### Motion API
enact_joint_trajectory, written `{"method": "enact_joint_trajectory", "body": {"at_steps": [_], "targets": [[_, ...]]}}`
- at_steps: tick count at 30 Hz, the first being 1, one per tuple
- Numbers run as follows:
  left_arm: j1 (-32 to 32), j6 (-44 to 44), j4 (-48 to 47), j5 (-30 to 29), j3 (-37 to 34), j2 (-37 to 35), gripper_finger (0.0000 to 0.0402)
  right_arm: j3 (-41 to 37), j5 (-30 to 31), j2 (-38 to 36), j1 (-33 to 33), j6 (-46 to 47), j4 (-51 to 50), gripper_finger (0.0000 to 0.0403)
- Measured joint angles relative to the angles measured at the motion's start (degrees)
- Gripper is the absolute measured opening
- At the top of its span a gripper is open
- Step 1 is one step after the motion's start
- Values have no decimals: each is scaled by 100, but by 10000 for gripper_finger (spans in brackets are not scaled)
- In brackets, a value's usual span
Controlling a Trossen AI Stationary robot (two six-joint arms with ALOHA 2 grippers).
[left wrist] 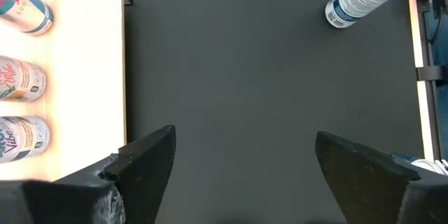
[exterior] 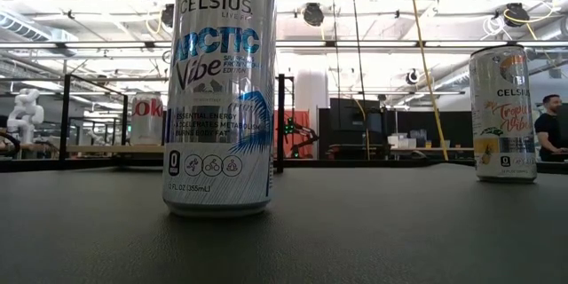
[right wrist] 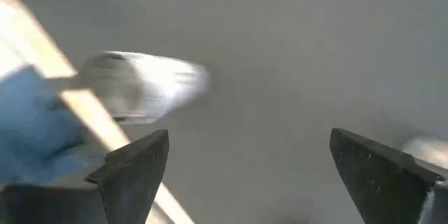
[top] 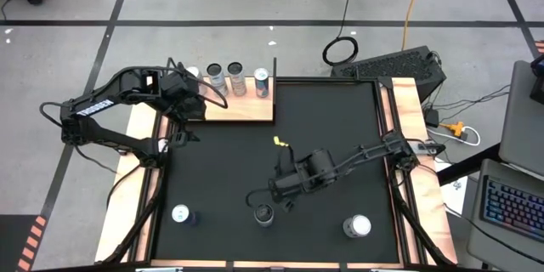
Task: Place canned beverage on shelf
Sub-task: Put the white yellow soda can on the shelf aligned with the white yellow soda can
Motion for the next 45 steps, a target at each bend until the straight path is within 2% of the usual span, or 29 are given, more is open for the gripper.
{"method": "enact_joint_trajectory", "body": {"at_steps": [5,10,14,19,23,30,45], "targets": [[0,20,-10,0,0,0,345,-283,-4,-146,-135,70,30,380],[0,13,-10,0,0,-21,345,-586,264,-388,-209,-1,-8,380],[0,-2,-14,0,0,-75,345,-1114,404,-734,-228,5,-13,380],[-5,-2,-8,0,1,-177,345,-2406,443,-1519,-221,509,-16,380],[-5,13,-5,0,2,-237,345,-3528,436,-2309,-178,1316,-27,380],[-4,13,1,0,2,-254,345,-4750,270,-3358,-180,2508,-25,380],[-9,11,4,0,2,-254,345,-5832,286,-3545,-430,2542,-17,380]]}}
